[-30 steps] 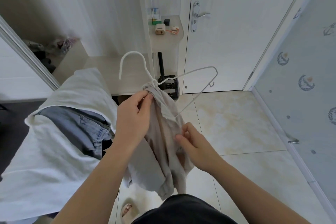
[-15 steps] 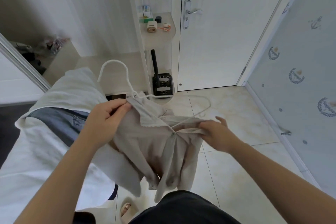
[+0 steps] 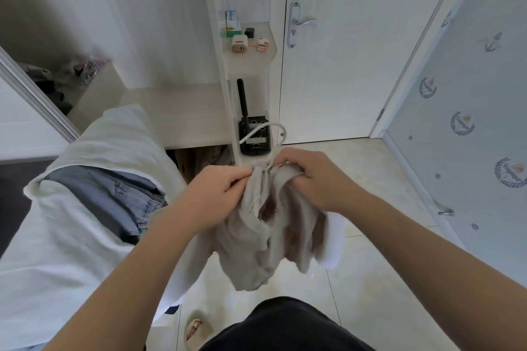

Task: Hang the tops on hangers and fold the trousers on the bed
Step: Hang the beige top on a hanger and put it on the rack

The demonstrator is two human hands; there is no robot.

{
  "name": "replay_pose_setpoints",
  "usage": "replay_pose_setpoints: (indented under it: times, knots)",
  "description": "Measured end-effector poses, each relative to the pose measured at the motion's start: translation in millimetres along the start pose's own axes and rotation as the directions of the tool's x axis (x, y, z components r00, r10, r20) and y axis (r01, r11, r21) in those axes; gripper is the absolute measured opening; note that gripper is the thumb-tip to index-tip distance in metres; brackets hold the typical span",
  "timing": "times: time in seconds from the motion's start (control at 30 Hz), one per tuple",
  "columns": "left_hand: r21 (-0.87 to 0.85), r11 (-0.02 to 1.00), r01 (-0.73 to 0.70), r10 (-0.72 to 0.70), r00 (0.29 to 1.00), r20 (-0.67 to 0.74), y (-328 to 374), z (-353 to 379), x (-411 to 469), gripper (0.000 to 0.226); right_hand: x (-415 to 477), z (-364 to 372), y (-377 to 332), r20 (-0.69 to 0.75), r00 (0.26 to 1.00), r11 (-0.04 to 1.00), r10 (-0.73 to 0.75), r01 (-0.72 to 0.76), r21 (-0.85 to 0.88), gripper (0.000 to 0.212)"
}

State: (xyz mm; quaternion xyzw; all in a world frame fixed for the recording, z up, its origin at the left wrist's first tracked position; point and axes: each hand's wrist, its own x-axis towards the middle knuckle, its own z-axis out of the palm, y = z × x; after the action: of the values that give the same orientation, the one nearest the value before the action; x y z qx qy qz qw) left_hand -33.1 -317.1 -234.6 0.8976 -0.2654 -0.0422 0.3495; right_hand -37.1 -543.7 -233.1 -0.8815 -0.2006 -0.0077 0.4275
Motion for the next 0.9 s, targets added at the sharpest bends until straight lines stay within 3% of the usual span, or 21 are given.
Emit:
replay_pose_setpoints:
  times: [0.13,0.33,0.43,0.6,0.8,0.9]
  knots:
    - [-0.021,0.999,-0.039,0.039,0.999,-0.024,1,-5,4,0.030,3,4,-18,0.017,0.996,0.972,0.090,-0.091,0.218,0.012]
    - [0.012,1.000,0.022,-0.020,0.985,-0.174,-31,-20,-1,0.024,-2,-29,-4,0.315,0.939,0.883,0.135,-0.259,0.391,0.037]
    - [0.037,0.992,0.119,-0.098,0.926,-0.365,-47,-29,-1,0.023,-5,-36,1,0.219,0.936,0.901,0.275,-0.330,0.281,0.015]
    - [0.055,0.996,0.076,-0.047,0.912,-0.408,-37,-23,12,0.020,1,-28,-6,0.179,0.954,0.970,0.239,-0.241,-0.013,0.027]
    - [0.141,0.990,-0.020,0.078,0.905,-0.418,-40,-4,29,0.023,17,-23,-24,0.148,0.963,0.973,0.225,-0.231,0.024,0.025]
    - [0.123,0.985,0.118,-0.030,0.834,-0.551,-31,5,26,0.019,18,-20,-28,0.123,0.962,0.963,0.243,-0.254,0.086,0.024]
